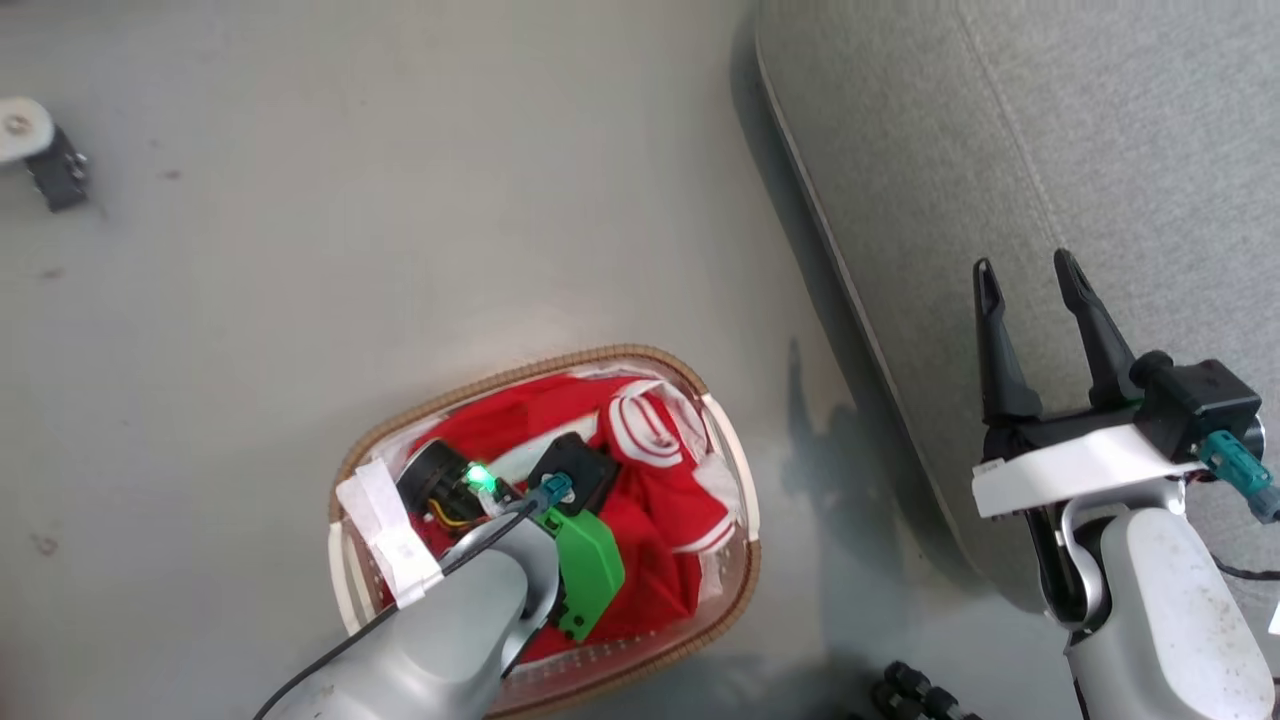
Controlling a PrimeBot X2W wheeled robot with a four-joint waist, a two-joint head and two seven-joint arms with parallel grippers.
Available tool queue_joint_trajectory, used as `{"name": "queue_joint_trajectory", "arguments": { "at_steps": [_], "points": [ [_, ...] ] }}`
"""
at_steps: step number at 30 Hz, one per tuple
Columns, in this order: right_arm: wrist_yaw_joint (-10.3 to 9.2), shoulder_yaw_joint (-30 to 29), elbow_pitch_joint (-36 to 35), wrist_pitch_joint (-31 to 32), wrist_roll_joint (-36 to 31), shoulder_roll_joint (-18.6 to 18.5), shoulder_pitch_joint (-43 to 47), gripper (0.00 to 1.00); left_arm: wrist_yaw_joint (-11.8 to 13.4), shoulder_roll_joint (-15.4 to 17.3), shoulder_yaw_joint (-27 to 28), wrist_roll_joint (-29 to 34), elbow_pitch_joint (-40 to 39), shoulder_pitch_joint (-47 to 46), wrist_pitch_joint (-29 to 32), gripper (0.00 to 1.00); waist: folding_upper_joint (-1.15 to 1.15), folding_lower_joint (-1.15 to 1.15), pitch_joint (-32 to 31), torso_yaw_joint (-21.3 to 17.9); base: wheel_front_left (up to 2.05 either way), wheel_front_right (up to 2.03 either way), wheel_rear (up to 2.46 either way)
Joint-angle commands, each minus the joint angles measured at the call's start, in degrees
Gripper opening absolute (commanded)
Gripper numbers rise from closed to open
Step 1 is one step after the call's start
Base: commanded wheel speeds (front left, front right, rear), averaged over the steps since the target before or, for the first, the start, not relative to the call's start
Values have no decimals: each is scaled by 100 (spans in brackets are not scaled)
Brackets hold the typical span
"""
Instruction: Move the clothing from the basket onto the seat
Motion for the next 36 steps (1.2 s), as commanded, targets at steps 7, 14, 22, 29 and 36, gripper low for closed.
{"name": "queue_joint_trajectory", "arguments": {
  "at_steps": [7, 14, 22, 29, 36],
  "points": [
    [-6, -127, 105, -14, -253, -21, 383, 100, 180, 407, 385, 133, -1145, 332, -26, 0, 0, 0, -1129, 411, 0, 0, 0],
    [-6, -223, 159, -14, -441, -21, 659, 100, 315, 838, 710, 241, -2092, 541, -28, 0, 0, 0, -1698, 553, 0, 0, 0],
    [-6, -231, 195, -14, -560, -21, 914, 100, 342, 1317, 852, 388, -2742, 221, 50, 0, 0, 0, -2277, 653, 0, 0, 0],
    [-6, -126, 228, -14, -593, -20, 1079, 100, 319, 1733, 983, 465, -3285, -257, 331, 0, 0, 0, -2665, 658, 0, 0, 0],
    [-6, -45, 221, -14, -622, -21, 1156, 100, 280, 2052, 1194, 389, -3656, -763, 643, 0, 0, 0, -2885, 603, 0, 0, 0]
  ]
}}
